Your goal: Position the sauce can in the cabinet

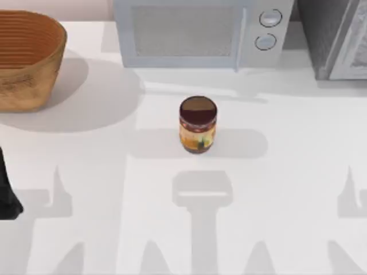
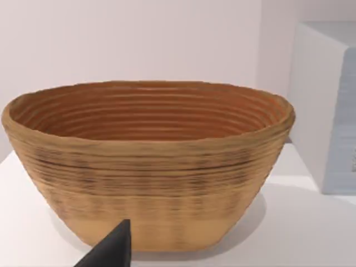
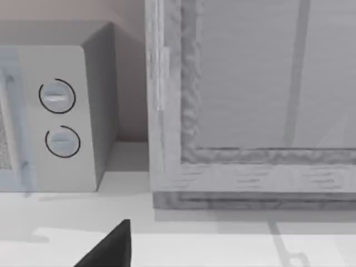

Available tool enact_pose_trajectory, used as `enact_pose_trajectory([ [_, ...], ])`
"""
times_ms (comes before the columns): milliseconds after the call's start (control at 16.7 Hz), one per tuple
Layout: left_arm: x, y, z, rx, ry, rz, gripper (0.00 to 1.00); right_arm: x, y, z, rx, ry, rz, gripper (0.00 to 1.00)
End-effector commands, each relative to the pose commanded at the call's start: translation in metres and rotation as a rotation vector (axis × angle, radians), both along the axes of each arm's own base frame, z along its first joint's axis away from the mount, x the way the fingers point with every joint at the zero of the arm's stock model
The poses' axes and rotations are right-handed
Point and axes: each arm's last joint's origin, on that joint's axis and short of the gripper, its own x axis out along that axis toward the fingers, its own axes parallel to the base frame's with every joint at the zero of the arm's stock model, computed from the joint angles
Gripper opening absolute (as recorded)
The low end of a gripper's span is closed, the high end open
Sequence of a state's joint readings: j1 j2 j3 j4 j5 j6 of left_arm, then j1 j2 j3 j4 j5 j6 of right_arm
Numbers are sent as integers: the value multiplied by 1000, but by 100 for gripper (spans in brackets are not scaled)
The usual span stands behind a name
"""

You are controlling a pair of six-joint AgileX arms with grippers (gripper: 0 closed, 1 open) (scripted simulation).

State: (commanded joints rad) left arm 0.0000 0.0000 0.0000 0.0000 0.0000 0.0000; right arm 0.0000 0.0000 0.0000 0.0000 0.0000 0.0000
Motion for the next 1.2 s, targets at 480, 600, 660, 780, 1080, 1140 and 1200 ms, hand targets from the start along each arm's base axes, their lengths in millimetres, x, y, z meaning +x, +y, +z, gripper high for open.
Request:
enact_pose_trajectory([
  [480, 0, 0, 0, 0, 0, 0, 100, 6, 7, 27, 18, -16, 149, 100],
  [600, 0, 0, 0, 0, 0, 0, 100, 13, 12, 43, 24, -10, 240, 100],
  [660, 0, 0, 0, 0, 0, 0, 100, 19, 15, 50, 25, -4, 291, 100],
  [780, 0, 0, 0, 0, 0, 0, 100, 33, 21, 65, 24, 12, 399, 100],
  [1080, 0, 0, 0, 0, 0, 0, 100, 91, 43, 89, -1, 75, 690, 100],
  [1140, 0, 0, 0, 0, 0, 0, 100, 107, 48, 89, -9, 89, 750, 100],
  [1200, 0, 0, 0, 0, 0, 0, 100, 123, 53, 87, -17, 103, 808, 100],
])
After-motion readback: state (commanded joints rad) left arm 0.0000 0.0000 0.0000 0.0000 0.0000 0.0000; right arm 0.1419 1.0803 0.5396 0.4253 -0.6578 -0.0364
